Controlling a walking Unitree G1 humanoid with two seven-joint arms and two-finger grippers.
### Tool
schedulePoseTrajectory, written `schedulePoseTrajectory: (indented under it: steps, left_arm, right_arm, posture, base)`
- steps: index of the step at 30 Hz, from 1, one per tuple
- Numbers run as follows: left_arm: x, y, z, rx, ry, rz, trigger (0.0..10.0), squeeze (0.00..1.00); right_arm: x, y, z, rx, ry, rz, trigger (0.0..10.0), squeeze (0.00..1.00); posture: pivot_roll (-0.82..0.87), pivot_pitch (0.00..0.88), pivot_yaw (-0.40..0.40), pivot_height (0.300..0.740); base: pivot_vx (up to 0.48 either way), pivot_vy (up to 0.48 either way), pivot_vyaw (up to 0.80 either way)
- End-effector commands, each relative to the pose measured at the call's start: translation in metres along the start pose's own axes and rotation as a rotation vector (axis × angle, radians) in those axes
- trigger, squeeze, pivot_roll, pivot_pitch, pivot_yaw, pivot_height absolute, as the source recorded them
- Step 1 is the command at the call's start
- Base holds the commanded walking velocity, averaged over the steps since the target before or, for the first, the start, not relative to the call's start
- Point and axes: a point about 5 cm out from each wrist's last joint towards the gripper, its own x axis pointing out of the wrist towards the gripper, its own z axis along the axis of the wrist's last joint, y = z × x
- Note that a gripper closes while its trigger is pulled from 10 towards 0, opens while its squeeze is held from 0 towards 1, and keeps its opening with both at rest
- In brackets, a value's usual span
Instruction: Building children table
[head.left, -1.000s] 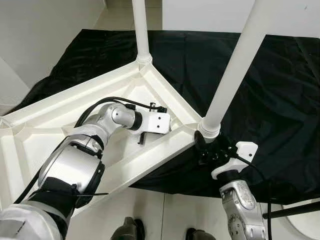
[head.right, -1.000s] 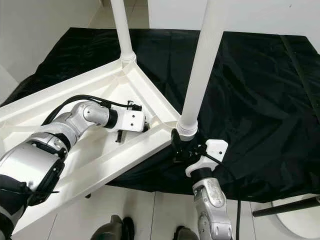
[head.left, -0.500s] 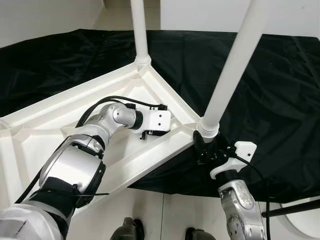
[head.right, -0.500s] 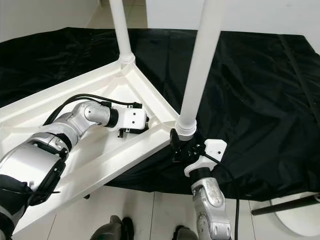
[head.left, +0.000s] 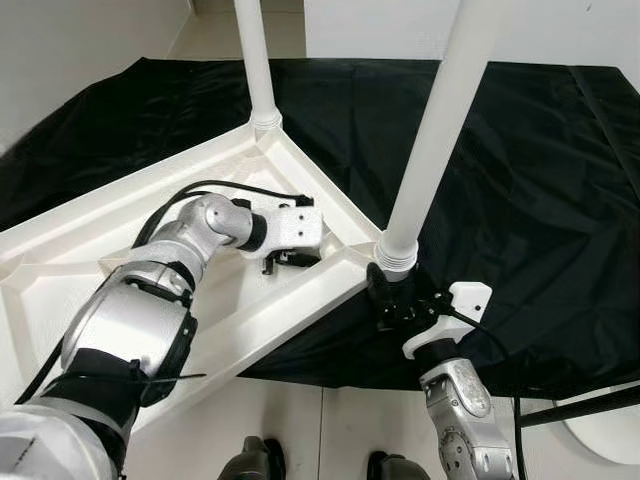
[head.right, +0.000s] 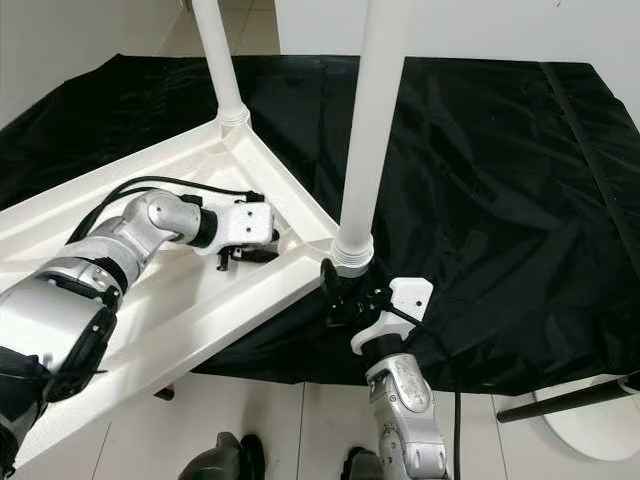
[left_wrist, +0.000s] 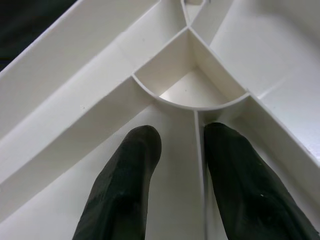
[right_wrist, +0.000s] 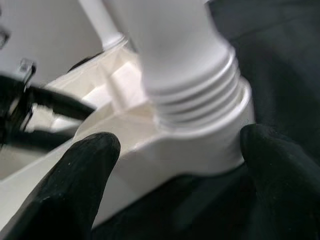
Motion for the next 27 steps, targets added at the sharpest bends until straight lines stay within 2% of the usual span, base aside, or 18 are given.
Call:
schedulePoseTrajectory:
  steps: [1,10,17,27]
  left_arm:
    - [-0.005,0.003,-0.003,-0.023,0.01,0.003,10.0,0.0]
    - [-0.01,0.005,-0.001,-0.087,-0.009,-0.051,10.0,0.0]
    - [-0.014,0.007,-0.002,-0.078,-0.002,-0.076,10.0,0.0]
    - [-0.029,0.009,-0.009,-0.091,0.022,-0.114,10.0,0.0]
  right_arm:
    - [0.0,0.009,-0.01,0.019,0.048,0.045,10.0,0.0]
    - [0.0,0.01,-0.011,0.021,0.046,0.046,10.0,0.0]
    - [0.0,0.01,-0.012,0.022,0.049,0.044,10.0,0.0]
    - [0.001,0.012,-0.013,0.029,0.048,0.046,10.0,0.0]
  posture:
    - [0.03,0.159,0.097,0.74]
    - [0.03,0.166,0.101,0.74]
    - [0.04,0.168,0.101,0.74]
    - [0.05,0.169,0.105,0.74]
  base:
    - [0.0,0.0,0.0]
    - [0.0,0.0,0.0]
    - [0.0,0.0,0.0]
    - [0.0,0.0,0.0]
